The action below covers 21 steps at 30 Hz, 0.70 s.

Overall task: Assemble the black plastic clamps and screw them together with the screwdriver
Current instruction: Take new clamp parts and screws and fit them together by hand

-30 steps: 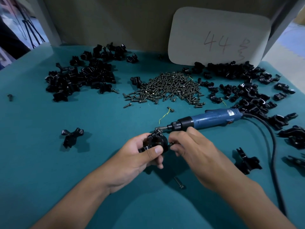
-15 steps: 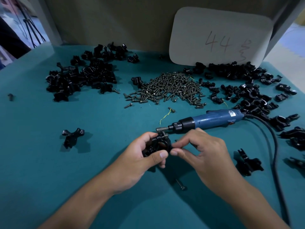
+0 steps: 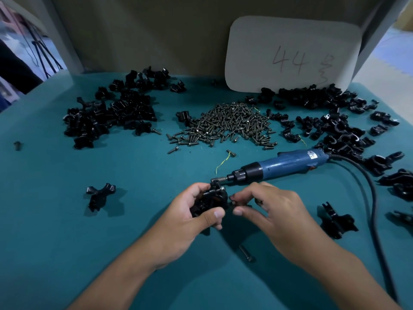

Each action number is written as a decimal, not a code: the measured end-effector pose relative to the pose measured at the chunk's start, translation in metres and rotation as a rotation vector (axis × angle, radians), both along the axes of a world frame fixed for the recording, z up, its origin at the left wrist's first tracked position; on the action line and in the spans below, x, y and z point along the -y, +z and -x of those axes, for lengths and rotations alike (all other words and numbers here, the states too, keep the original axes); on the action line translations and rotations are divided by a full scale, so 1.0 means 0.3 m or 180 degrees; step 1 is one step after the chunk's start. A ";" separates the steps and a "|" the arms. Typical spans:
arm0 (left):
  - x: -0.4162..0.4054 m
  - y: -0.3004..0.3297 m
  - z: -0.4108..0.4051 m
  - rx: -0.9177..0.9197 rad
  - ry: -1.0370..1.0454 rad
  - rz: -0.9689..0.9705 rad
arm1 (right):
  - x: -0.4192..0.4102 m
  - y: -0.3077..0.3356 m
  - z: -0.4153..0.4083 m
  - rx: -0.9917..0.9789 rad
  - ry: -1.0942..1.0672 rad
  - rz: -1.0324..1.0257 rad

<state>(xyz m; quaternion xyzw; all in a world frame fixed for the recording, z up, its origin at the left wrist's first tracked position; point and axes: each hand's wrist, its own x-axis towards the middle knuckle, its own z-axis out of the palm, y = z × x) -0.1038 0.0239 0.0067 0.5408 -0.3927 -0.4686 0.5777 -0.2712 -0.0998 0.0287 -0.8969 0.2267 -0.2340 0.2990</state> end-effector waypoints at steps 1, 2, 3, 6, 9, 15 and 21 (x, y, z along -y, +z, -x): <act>0.000 0.001 -0.001 0.0031 -0.0005 -0.0003 | 0.001 -0.005 0.001 -0.0003 0.0022 0.0032; -0.001 0.001 -0.001 0.0044 -0.0010 0.0000 | 0.000 -0.009 0.000 -0.0039 0.0026 0.0079; -0.002 0.000 -0.001 0.0028 -0.0003 0.0003 | -0.003 -0.014 -0.002 -0.0107 0.0005 0.0098; -0.002 -0.002 0.000 -0.0175 0.0034 0.0029 | -0.008 -0.031 -0.008 -0.0279 0.0046 0.0285; -0.002 -0.003 0.000 -0.0290 -0.0003 0.0049 | -0.013 -0.046 -0.006 -0.0311 0.0237 0.0856; -0.003 0.008 -0.005 -0.0170 -0.0028 -0.0010 | -0.018 -0.049 -0.005 -0.0228 0.0197 0.0516; -0.014 0.022 -0.018 -0.1401 -0.0563 -0.0217 | 0.019 -0.012 0.012 0.0045 0.0409 0.0985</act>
